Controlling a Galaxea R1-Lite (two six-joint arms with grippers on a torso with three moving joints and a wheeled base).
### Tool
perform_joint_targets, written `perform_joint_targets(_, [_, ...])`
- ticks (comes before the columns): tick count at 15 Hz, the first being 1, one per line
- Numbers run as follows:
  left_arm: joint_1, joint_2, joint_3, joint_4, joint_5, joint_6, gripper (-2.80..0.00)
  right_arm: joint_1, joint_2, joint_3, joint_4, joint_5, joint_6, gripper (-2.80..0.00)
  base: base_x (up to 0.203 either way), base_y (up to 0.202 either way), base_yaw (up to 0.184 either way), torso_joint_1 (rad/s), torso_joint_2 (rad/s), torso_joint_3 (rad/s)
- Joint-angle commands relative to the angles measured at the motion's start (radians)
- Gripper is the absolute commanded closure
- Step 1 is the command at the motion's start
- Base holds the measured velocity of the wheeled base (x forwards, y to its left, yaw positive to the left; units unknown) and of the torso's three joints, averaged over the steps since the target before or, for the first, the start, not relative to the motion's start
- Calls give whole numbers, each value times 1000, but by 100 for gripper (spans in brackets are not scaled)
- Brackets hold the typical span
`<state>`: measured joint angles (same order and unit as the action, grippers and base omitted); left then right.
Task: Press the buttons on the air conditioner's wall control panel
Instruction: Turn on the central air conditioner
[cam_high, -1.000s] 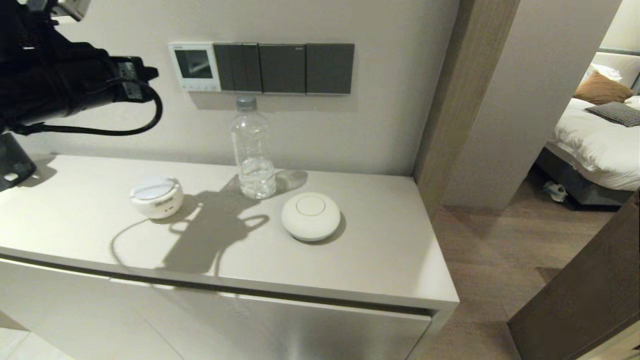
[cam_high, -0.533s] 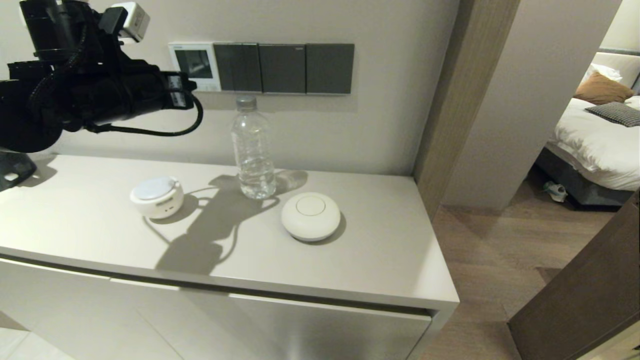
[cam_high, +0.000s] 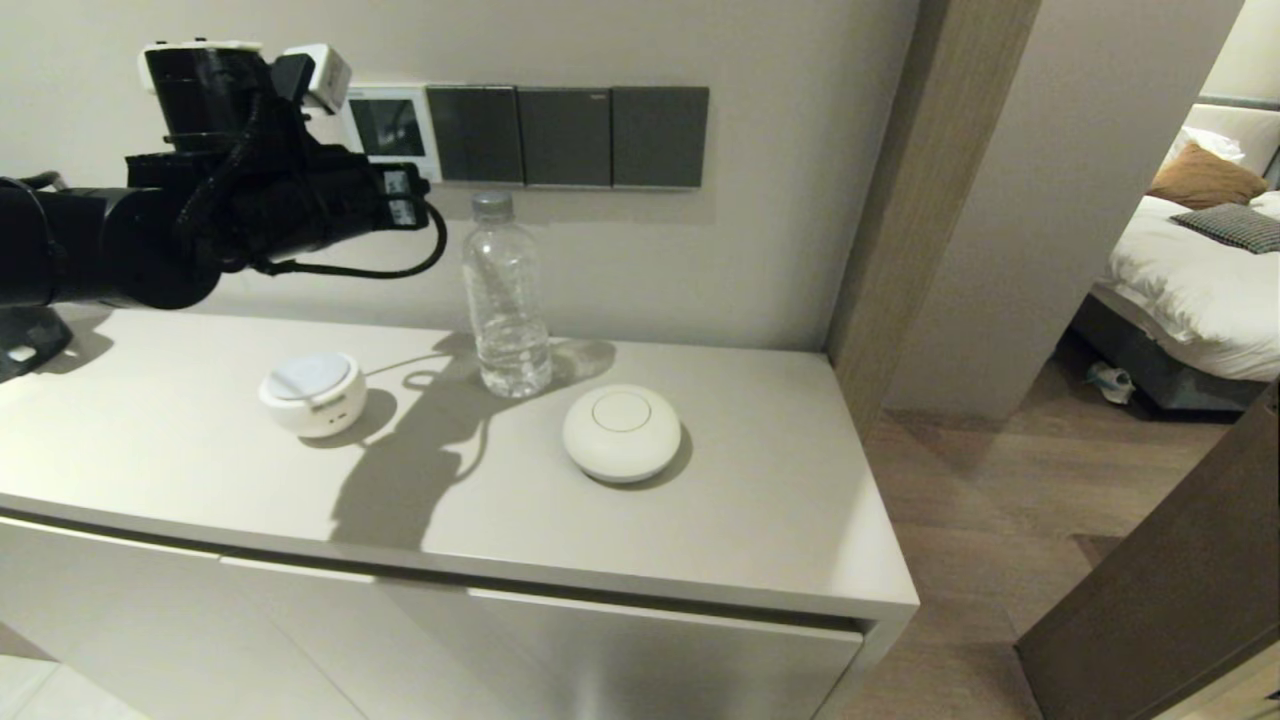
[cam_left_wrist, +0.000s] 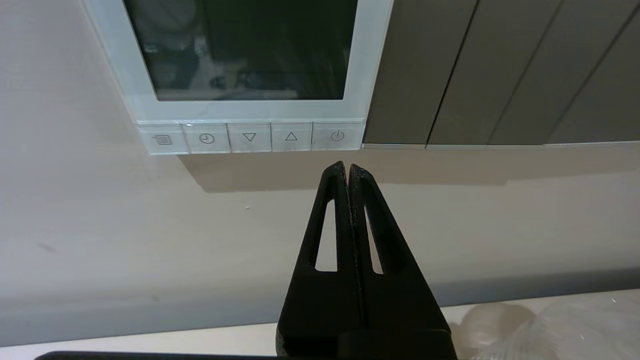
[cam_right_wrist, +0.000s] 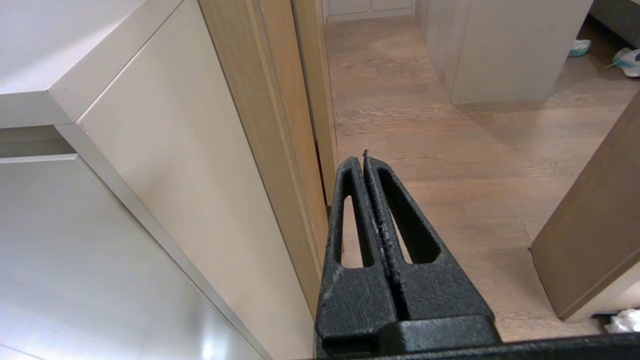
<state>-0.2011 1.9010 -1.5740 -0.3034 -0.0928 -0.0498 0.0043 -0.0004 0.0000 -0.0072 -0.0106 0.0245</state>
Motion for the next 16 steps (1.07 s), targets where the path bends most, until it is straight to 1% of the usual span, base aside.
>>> perform_joint_targets(1, [0, 12, -11, -7, -1, -20, 0, 0, 0, 3, 0, 0, 0, 0, 0, 0, 0, 0, 0, 0])
perform_joint_targets(4, [0, 35, -23, -36, 6, -49, 0, 0, 0, 3, 0, 0, 0, 0, 0, 0, 0, 0, 0, 0])
perform_joint_targets(6, [0, 38, -26, -52, 10, -50, 0, 0, 0, 3, 0, 0, 0, 0, 0, 0, 0, 0, 0, 0])
perform_joint_targets(13, [0, 84, -54, -57, 18, -53, 0, 0, 0, 3, 0, 0, 0, 0, 0, 0, 0, 0, 0, 0])
perform_joint_targets(16, [0, 70, -49, -58, 18, -57, 0, 0, 0, 3, 0, 0, 0, 0, 0, 0, 0, 0, 0, 0])
